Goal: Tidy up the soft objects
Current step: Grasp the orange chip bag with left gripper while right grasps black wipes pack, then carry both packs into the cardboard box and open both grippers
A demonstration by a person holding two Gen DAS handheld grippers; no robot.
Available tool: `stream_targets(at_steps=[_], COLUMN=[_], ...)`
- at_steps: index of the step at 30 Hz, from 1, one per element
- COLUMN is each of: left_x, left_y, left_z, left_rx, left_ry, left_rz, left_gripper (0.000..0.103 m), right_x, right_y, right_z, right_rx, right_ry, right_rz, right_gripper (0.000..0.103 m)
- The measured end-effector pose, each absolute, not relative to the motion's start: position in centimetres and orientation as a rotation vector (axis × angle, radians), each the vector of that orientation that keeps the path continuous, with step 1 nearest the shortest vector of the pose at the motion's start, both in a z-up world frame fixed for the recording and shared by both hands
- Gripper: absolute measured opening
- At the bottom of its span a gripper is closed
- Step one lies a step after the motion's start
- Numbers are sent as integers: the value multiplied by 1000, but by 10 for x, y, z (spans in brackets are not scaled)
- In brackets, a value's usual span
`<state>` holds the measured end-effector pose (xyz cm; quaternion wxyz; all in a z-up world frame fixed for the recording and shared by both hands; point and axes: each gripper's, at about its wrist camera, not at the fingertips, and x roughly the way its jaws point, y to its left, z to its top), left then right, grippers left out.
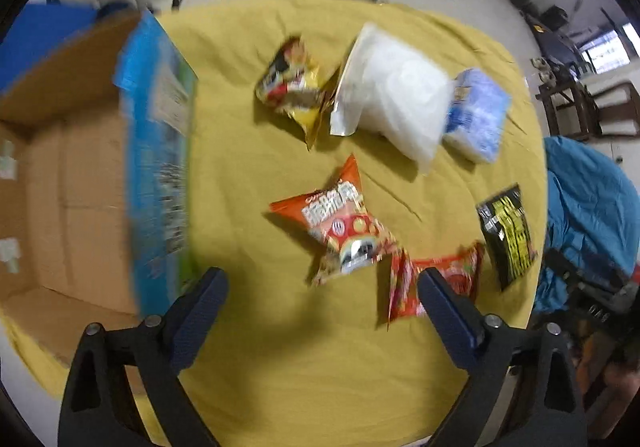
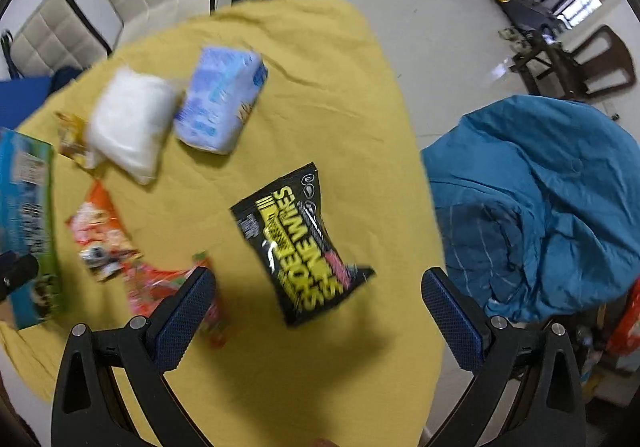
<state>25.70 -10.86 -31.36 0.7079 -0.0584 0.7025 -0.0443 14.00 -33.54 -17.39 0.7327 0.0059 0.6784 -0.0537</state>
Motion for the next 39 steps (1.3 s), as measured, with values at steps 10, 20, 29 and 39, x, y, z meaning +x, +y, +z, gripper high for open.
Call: stream_targets(at_steps=[10,20,29,39], left_x=[297,285,261,221], left_y=[-114,-144,-164,-150], left_z=[-394,-405,-410,-404], left_rx=[-300,-66,104,103], left_ry=[1759,1796,1748,1672], left_rz=[-54,-78,-113,-109], left_gripper=[96,49,50,46], right_x=[166,153,147,137], right_y=[-339,-348,-346,-329], right_z=[-246,-276,-288,-293], right_rx=[42,129,168,72], right_ry=[1610,1712,1750,1713], right_rz=[-74,-91,-90,-141], right_gripper=[103,67,74,54])
